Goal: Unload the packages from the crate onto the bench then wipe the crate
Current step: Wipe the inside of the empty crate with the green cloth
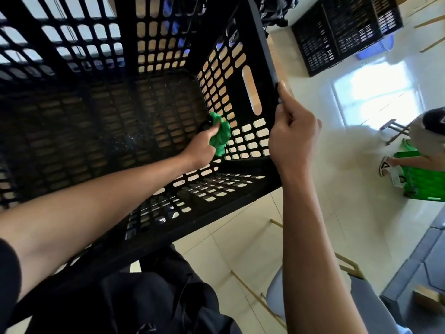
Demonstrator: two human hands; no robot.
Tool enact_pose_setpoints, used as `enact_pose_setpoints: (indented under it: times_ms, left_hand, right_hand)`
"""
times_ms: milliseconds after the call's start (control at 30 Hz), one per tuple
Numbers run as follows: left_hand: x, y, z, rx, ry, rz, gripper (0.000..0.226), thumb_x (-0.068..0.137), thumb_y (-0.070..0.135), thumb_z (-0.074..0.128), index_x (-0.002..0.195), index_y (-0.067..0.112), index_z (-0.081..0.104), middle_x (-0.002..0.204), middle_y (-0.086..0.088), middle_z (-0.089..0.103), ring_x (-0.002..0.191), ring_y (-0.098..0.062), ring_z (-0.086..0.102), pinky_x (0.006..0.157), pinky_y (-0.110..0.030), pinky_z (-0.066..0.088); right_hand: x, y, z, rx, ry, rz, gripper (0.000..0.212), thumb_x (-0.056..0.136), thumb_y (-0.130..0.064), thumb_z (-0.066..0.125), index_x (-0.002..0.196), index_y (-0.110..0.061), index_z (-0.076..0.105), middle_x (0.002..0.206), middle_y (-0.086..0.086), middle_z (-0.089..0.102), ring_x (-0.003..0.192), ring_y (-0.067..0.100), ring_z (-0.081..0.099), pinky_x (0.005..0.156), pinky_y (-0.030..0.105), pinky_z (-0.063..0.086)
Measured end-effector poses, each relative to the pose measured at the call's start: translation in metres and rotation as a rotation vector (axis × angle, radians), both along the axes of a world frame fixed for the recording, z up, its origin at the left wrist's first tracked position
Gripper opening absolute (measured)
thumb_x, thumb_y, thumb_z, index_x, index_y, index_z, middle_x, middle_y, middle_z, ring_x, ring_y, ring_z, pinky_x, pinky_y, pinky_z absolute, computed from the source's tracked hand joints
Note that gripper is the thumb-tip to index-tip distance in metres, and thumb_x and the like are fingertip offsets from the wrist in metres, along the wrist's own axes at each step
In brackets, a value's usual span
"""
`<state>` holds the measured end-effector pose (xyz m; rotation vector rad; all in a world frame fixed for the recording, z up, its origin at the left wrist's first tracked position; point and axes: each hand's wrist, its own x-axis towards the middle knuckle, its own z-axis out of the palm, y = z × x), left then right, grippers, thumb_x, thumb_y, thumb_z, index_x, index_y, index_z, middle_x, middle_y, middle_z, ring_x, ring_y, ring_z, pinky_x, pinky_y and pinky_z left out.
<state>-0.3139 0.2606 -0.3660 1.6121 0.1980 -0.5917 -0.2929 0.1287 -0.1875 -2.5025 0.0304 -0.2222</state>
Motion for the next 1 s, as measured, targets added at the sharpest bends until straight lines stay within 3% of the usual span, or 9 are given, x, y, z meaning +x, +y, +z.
enact_pose_setpoints:
  times_ms: [167,300,400,500,567,733,800,900,1000]
  left_hand:
    - [-0.014,-0.002,0.02,-0.178,0.092,-0.051,0.074,0.083,-0.023,0.04,0.152,0.006,0.042,0.14,-0.002,0.057,0.118,-0.004,0.058,0.1,-0.011,0.044]
    - [-0.019,-0.009,0.051,-0.238,0.088,-0.145,0.072,0.083,-0.02,0.041,0.147,0.012,0.052,0.145,-0.007,0.057,0.129,-0.015,0.055,0.107,-0.02,0.043]
    - [-0.011,0.007,0.082,-0.392,0.131,-0.085,0.072,0.076,-0.018,0.041,0.13,0.022,0.067,0.137,-0.009,0.064,0.129,-0.022,0.058,0.111,-0.032,0.046]
    - [-0.011,0.024,0.115,-0.573,0.119,-0.071,0.062,0.063,-0.006,0.047,0.104,0.025,0.081,0.117,-0.005,0.075,0.116,-0.022,0.068,0.099,-0.031,0.055]
    - [-0.017,0.028,0.13,-0.631,0.084,-0.134,0.058,0.064,-0.004,0.048,0.109,0.019,0.079,0.112,-0.003,0.077,0.11,-0.02,0.071,0.092,-0.026,0.056]
    - [-0.041,0.023,0.136,-0.476,0.033,-0.22,0.051,0.098,-0.005,0.053,0.145,0.014,0.052,0.133,-0.012,0.066,0.122,-0.02,0.064,0.109,-0.03,0.047]
    - [-0.043,0.026,0.133,-0.337,-0.008,-0.288,0.044,0.103,0.004,0.053,0.146,0.015,0.053,0.135,-0.009,0.065,0.126,-0.021,0.061,0.113,-0.033,0.044]
    - [-0.043,0.034,0.13,-0.252,-0.018,-0.382,0.042,0.103,0.008,0.056,0.144,0.016,0.056,0.136,-0.004,0.065,0.127,-0.02,0.06,0.116,-0.038,0.041]
    - [-0.038,0.04,0.134,-0.184,-0.024,-0.433,0.039,0.103,0.01,0.057,0.141,0.018,0.059,0.134,0.0,0.066,0.125,-0.015,0.061,0.117,-0.037,0.04]
  right_hand:
    - [0.003,-0.002,-0.004,0.014,0.019,-0.054,0.045,0.096,-0.01,0.051,0.138,-0.023,0.063,0.092,-0.044,0.06,0.05,0.001,0.046,0.05,0.027,0.035]
    - [0.003,-0.002,-0.005,0.022,0.019,-0.058,0.046,0.097,-0.01,0.051,0.138,-0.026,0.063,0.074,-0.022,0.069,0.05,0.0,0.048,0.049,0.019,0.033]
    - [0.002,-0.001,-0.005,0.019,0.006,-0.043,0.045,0.096,-0.011,0.051,0.137,-0.024,0.064,0.077,-0.024,0.064,0.052,-0.004,0.051,0.047,0.012,0.032]
    - [0.004,0.0,-0.004,0.019,0.014,-0.051,0.045,0.095,-0.015,0.051,0.135,-0.028,0.065,0.081,-0.021,0.067,0.056,-0.008,0.054,0.052,0.008,0.035]
    - [0.005,-0.001,-0.003,0.033,0.022,-0.06,0.044,0.095,-0.015,0.051,0.134,-0.028,0.067,0.078,-0.015,0.069,0.053,-0.005,0.05,0.053,0.012,0.033]
    - [0.003,0.001,-0.001,0.05,0.023,-0.068,0.042,0.096,-0.015,0.051,0.133,-0.025,0.067,0.083,-0.021,0.069,0.055,-0.005,0.05,0.056,0.014,0.036]
    - [0.002,0.002,0.0,0.055,0.008,-0.058,0.042,0.096,-0.014,0.051,0.134,-0.023,0.067,0.087,-0.027,0.066,0.055,-0.006,0.053,0.052,0.012,0.037]
    - [-0.001,0.005,0.002,0.008,-0.003,-0.031,0.043,0.097,-0.012,0.05,0.136,-0.023,0.065,0.079,-0.019,0.067,0.051,-0.003,0.051,0.05,0.011,0.034]
    - [-0.001,0.006,0.004,-0.067,-0.012,0.02,0.045,0.098,-0.009,0.049,0.14,-0.019,0.062,0.097,-0.008,0.075,0.067,0.001,0.06,0.063,0.023,0.048]
